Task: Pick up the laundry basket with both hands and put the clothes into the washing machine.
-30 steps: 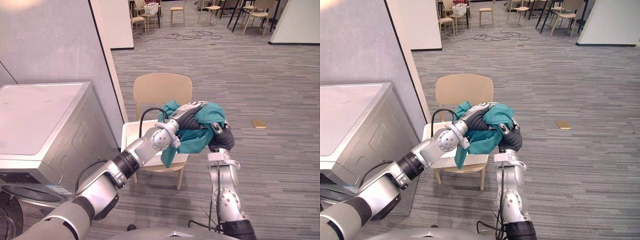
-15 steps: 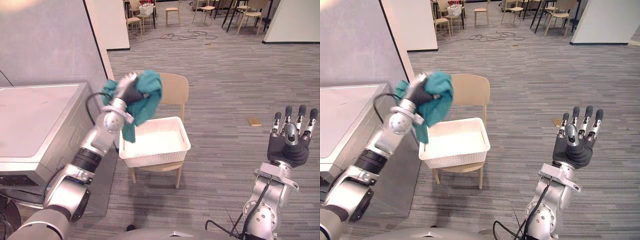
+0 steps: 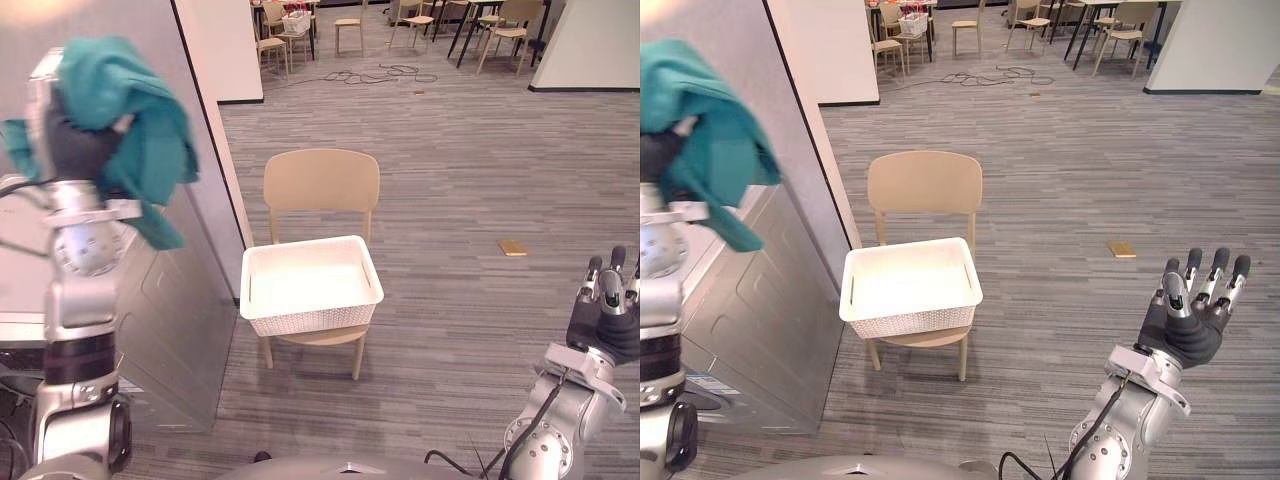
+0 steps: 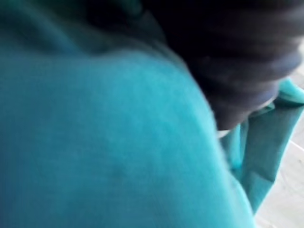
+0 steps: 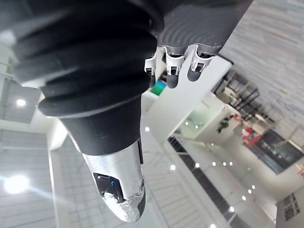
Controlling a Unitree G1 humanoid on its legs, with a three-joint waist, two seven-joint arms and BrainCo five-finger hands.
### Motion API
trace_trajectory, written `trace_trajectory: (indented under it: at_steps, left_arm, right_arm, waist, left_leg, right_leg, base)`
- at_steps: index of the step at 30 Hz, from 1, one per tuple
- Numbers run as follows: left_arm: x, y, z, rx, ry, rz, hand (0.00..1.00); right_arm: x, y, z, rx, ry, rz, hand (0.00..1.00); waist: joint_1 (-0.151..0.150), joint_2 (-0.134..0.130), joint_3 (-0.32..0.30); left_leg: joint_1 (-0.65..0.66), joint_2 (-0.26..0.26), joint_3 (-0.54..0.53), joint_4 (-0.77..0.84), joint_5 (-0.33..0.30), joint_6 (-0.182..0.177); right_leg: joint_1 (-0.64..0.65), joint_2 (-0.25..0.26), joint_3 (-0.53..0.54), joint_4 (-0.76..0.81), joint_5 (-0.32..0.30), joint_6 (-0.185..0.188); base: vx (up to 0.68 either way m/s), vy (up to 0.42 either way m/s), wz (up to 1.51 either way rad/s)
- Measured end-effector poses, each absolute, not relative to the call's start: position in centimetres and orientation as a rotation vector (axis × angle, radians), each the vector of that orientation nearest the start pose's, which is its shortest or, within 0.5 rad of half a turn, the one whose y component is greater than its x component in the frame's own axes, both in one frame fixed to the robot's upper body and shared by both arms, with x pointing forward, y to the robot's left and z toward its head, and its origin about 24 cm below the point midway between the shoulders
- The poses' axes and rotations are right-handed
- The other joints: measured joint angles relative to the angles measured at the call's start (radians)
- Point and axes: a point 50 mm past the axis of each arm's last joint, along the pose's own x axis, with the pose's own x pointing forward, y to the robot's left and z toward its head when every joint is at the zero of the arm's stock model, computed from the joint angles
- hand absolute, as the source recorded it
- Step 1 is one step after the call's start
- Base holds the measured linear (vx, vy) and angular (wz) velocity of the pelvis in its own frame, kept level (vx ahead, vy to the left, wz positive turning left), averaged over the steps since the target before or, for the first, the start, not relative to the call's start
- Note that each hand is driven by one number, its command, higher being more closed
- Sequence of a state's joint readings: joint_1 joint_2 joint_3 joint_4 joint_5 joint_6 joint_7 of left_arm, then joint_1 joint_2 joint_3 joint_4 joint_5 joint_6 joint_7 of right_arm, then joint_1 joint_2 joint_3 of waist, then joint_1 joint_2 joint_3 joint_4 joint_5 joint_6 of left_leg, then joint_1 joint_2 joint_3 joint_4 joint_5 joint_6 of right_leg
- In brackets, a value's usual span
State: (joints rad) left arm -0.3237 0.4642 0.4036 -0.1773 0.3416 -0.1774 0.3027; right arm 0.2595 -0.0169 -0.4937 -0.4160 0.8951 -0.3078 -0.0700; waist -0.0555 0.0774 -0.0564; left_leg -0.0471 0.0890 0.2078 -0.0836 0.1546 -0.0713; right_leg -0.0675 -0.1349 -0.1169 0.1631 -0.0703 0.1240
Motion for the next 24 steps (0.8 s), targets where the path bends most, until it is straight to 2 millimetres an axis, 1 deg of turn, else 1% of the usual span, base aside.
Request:
trace_trajectory:
  at_steps: [1,3,5,6,7,8,9,11,13,14,15,16,17,18,19,20,21,22,23,24]
  left_arm:
    - [24.3,28.5,23.6,0.680,-0.810,0.685,1.00]
    - [21.9,31.6,22.2,0.639,-0.743,0.808,1.00]
    - [20.4,33.2,21.1,0.608,-0.695,0.870,1.00]
    - [18.9,34.4,19.8,0.589,-0.636,0.926,1.00]
    - [18.4,34.8,19.2,0.582,-0.611,0.945,1.00]
    - [17.2,35.4,17.7,0.580,-0.548,0.986,1.00]
    - [16.6,35.6,16.9,0.573,-0.514,1.005,1.00]
    - [14.6,35.9,13.8,0.496,-0.397,1.056,1.00]
    - [12.6,35.7,9.8,0.386,-0.244,1.106,1.00]
    - [12.2,35.7,8.7,0.353,-0.200,1.116,1.00]
    - [11.4,35.8,6.3,0.273,-0.110,1.140,1.00]
    - [11.1,35.8,5.0,0.217,-0.066,1.154,1.00]
    - [10.3,35.6,2.5,0.098,0.014,1.186,1.00]
    - [9.3,35.1,-0.3,-0.041,0.091,1.222,1.00]
    - [8.8,34.7,-1.6,-0.122,0.125,1.241,1.00]
    - [7.7,33.5,-4.3,-0.267,0.201,1.288,1.00]
    - [6.4,31.9,-7.1,-0.395,0.300,1.327,1.00]
    - [5.8,30.9,-8.5,-0.461,0.349,1.340,1.00]
    - [4.5,29.0,-10.8,-0.551,0.460,1.358,1.00]
    - [3.5,27.5,-12.6,-0.616,0.569,1.349,1.00]
  right_arm:
    - [14.5,-29.1,10.6,0.643,-0.644,-0.612,0.00]
    - [13.2,-30.0,8.8,0.640,-0.588,-0.711,0.00]
    - [12.4,-30.5,7.5,0.643,-0.542,-0.778,0.00]
    - [11.4,-30.9,6.2,0.644,-0.499,-0.846,0.00]
    - [11.0,-31.0,5.7,0.645,-0.482,-0.868,0.00]
    - [10.3,-31.2,4.8,0.644,-0.442,-0.906,0.00]
    - [9.9,-31.4,4.3,0.642,-0.424,-0.928,0.00]
    - [8.3,-31.9,3.0,0.638,-0.375,-1.007,0.00]
    - [6.8,-32.3,1.7,0.647,-0.321,-1.094,0.00]
    - [6.6,-32.3,1.4,0.649,-0.307,-1.109,0.00]
    - [6.3,-32.3,0.9,0.654,-0.286,-1.127,0.00]
    - [6.2,-32.3,0.7,0.656,-0.276,-1.133,0.00]
    - [5.9,-32.2,0.0,0.661,-0.244,-1.150,0.00]
    - [5.7,-32.0,-0.8,0.674,-0.204,-1.165,0.00]
    - [5.4,-31.9,-1.3,0.681,-0.178,-1.177,0.00]
    - [4.9,-31.7,-2.6,0.694,-0.125,-1.210,0.00]
    - [4.3,-31.5,-3.9,0.712,-0.068,-1.249,0.00]
    - [3.8,-31.4,-4.6,0.718,-0.033,-1.273,0.00]
    - [2.9,-30.9,-6.2,0.737,0.048,-1.316,0.00]
    - [1.8,-30.2,-8.0,0.761,0.145,-1.360,0.00]
  waist:
    - [0.001,0.000,-0.003]
    - [0.005,0.002,-0.021]
    - [0.008,0.003,-0.026]
    - [0.015,0.004,-0.028]
    - [0.018,0.005,-0.028]
    - [0.022,0.006,-0.030]
    - [0.023,0.007,-0.030]
    - [0.033,0.008,-0.031]
    - [0.041,0.008,-0.030]
    - [0.042,0.008,-0.029]
    - [0.043,0.009,-0.030]
    - [0.043,0.012,-0.033]
    - [0.047,0.006,-0.038]
    - [0.047,0.016,-0.034]
    - [0.047,0.013,-0.037]
    - [0.048,0.009,-0.039]
    - [0.053,0.013,-0.036]
    - [0.056,0.004,-0.040]
    - [0.060,0.006,-0.037]
    - [0.059,-0.006,-0.036]
  left_leg:
    - [0.000,0.000,-0.001,0.000,-0.001,0.000]
    - [-0.001,0.001,-0.002,0.000,-0.003,0.000]
    - [0.000,0.001,-0.004,0.000,-0.004,0.000]
    - [-0.001,0.003,-0.004,-0.001,-0.005,0.000]
    - [-0.001,0.003,-0.004,-0.001,-0.005,0.000]
    - [-0.001,0.003,-0.004,-0.001,-0.005,0.001]
    - [-0.001,0.002,-0.004,-0.001,-0.006,0.001]
    - [0.000,0.002,-0.003,-0.001,-0.011,0.009]
    - [0.016,0.004,0.014,-0.001,-0.014,0.012]
    - [0.015,0.004,0.016,-0.001,-0.015,0.012]
    - [0.019,0.006,0.019,-0.001,-0.016,0.013]
    - [0.020,0.008,0.023,-0.001,-0.017,0.013]
    - [0.029,0.011,0.038,-0.001,-0.018,0.013]
    - [0.033,0.013,0.044,-0.001,-0.019,0.013]
    - [0.033,0.014,0.046,-0.001,-0.019,0.012]
    - [0.032,0.018,0.060,-0.001,-0.019,0.012]
    - [0.029,0.022,0.073,-0.001,-0.020,0.011]
    - [0.030,0.023,0.078,-0.001,-0.021,0.010]
    - [0.031,0.023,0.095,-0.001,-0.032,0.002]
    - [0.031,0.023,0.101,-0.001,-0.037,0.000]
  right_leg:
    - [0.001,0.000,-0.001,0.000,-0.001,-0.001]
    - [0.001,0.000,-0.003,0.000,-0.004,-0.002]
    - [0.003,0.000,-0.004,0.000,-0.005,-0.002]
    - [0.003,-0.001,-0.004,-0.001,-0.007,0.000]
    - [0.003,-0.001,-0.005,-0.001,-0.007,0.000]
    - [0.004,-0.002,-0.005,-0.001,-0.007,0.001]
    - [0.005,-0.002,-0.006,-0.001,-0.007,0.001]
    - [0.010,-0.003,-0.008,-0.002,-0.007,0.001]
    - [0.023,-0.004,-0.006,-0.004,-0.007,0.001]
    - [0.034,-0.003,-0.006,-0.005,-0.007,0.001]
    - [0.035,-0.003,-0.007,-0.009,-0.007,0.001]
    - [0.036,-0.003,-0.007,-0.009,-0.007,0.001]
    - [0.042,-0.002,-0.007,-0.010,-0.006,0.001]
    - [0.050,0.000,-0.007,-0.014,-0.006,0.001]
    - [0.051,0.000,-0.008,-0.015,-0.006,0.001]
    - [0.050,0.001,-0.007,-0.019,-0.006,0.001]
    - [0.052,0.001,-0.007,-0.028,-0.006,0.001]
    - [0.055,0.001,-0.007,-0.034,-0.005,-0.002]
    - [0.056,0.001,-0.006,-0.039,-0.002,-0.005]
    - [0.059,-0.003,-0.007,-0.041,-0.001,-0.005]
  base:
    - [0.00,0.000,0.04]
    - [0.00,0.000,0.00]
    - [0.00,0.000,0.00]
    - [0.00,0.000,0.00]
    - [0.00,0.000,0.00]
    - [0.00,0.000,0.00]
    - [0.00,0.000,0.00]
    - [0.00,0.000,0.00]
    - [0.00,0.005,-0.05]
    - [-0.02,0.016,-0.06]
    - [0.00,0.000,0.00]
    - [-0.02,0.020,-0.05]
    - [-0.01,0.012,-0.04]
    - [0.00,0.000,0.00]
    - [0.00,0.000,0.00]
    - [0.00,0.000,0.00]
    - [0.00,0.000,0.00]
    - [0.00,0.000,0.00]
    - [0.02,0.016,0.06]
    - [0.02,0.016,0.07]
